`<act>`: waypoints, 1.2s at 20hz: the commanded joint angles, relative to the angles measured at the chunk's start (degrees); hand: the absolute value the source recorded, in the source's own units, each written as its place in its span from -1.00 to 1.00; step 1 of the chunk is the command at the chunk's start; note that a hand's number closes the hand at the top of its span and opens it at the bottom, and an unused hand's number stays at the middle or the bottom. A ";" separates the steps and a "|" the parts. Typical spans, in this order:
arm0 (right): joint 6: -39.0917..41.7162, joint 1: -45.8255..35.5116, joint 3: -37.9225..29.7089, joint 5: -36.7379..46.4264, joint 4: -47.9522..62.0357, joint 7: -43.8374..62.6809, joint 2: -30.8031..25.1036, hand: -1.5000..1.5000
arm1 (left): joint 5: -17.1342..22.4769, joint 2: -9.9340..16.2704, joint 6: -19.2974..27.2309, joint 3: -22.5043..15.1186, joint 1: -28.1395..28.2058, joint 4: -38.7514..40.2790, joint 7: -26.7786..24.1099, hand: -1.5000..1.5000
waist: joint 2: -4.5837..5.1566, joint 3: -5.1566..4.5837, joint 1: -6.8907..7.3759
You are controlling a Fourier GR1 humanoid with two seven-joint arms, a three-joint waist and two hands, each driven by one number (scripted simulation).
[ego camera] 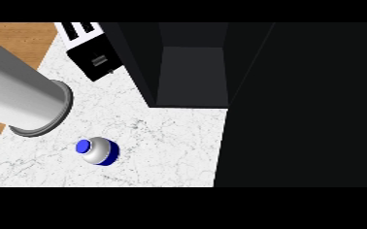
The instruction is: Pick up the bottled water, place it into the cabinet and close the cabinet
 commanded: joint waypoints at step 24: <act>-10.57 0.17 14.09 12.51 -5.69 3.38 -4.39 -1.00 | -0.18 -0.54 -3.59 3.85 0.39 1.13 -3.21 -1.00 | 0.13 -0.03 -1.02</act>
